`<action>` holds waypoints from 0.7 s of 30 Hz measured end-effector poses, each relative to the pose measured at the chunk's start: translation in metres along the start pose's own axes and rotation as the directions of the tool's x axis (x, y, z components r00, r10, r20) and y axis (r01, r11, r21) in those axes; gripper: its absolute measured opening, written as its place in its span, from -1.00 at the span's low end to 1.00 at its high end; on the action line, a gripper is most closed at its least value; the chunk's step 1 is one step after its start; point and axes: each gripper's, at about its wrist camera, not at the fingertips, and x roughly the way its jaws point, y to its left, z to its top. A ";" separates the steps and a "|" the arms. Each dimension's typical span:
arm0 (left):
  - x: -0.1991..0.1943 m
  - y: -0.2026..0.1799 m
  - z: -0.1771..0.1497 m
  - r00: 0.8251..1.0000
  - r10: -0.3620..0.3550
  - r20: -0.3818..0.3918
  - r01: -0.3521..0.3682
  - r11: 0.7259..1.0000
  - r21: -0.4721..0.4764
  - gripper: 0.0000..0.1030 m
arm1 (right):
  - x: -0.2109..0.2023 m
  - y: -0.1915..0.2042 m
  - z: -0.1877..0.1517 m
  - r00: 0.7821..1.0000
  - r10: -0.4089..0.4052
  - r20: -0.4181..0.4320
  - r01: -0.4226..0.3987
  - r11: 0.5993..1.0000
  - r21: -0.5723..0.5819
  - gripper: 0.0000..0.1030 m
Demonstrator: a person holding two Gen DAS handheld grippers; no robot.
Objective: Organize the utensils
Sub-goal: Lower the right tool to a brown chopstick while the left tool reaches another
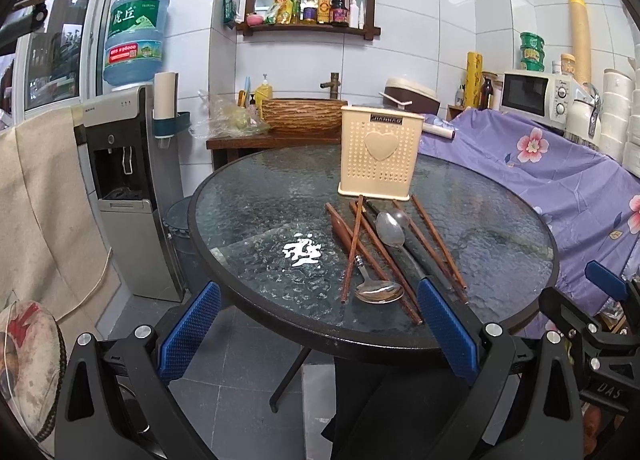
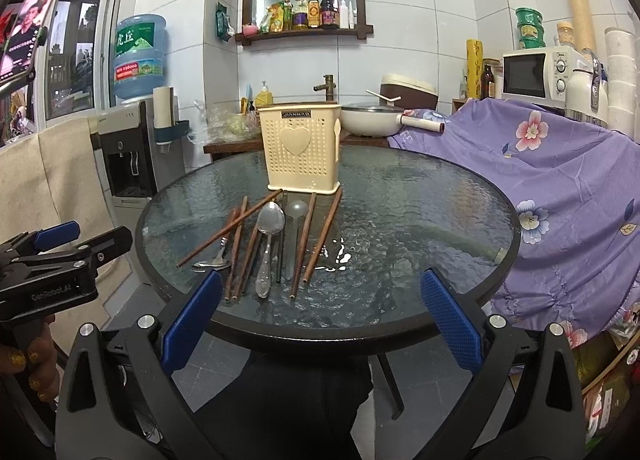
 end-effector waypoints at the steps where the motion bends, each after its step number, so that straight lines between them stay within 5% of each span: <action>1: 0.004 0.001 -0.001 1.000 0.008 -0.013 -0.008 1.000 0.001 0.88 | 0.004 -0.002 0.000 1.000 -0.002 -0.014 0.002 1.000 -0.001 0.91; 12: 0.055 0.018 0.022 0.994 -0.011 -0.105 0.014 0.999 0.034 0.77 | 0.074 -0.033 0.022 0.978 0.027 -0.208 -0.026 1.000 0.010 0.88; 21: 0.117 0.026 0.048 0.969 -0.091 -0.231 0.107 0.993 0.054 0.40 | 0.138 -0.041 0.054 0.935 0.102 -0.340 -0.100 0.995 0.026 0.37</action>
